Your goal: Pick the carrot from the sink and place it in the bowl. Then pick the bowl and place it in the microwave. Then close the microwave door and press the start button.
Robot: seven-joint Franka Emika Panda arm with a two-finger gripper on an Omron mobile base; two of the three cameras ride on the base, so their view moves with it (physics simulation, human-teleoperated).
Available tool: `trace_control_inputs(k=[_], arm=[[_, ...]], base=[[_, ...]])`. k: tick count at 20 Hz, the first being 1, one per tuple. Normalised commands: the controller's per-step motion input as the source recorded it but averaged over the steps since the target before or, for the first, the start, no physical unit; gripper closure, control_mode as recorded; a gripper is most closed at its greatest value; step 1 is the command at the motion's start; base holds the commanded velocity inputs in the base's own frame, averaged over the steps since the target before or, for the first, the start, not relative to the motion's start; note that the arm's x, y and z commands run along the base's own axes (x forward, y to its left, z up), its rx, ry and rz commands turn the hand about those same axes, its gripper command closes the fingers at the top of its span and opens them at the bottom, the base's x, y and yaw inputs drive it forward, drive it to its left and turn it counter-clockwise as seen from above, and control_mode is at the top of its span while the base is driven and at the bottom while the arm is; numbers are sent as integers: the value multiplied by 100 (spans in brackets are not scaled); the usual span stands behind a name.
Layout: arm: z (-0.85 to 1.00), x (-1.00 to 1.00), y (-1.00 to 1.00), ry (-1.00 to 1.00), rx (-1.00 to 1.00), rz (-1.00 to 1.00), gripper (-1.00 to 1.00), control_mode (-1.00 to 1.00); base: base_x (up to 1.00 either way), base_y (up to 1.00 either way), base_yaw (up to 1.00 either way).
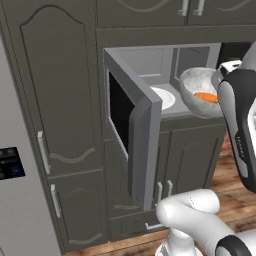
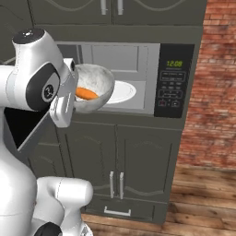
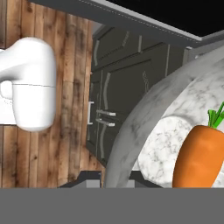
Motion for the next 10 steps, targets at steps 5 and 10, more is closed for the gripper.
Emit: trace_control_inputs(k=[5,10], arm=[[-67,14,2,2,-1,7,100,-100],[-19,86,0,1,0,10,100,-100]], base=[[0,0,0],[0,0,0]])
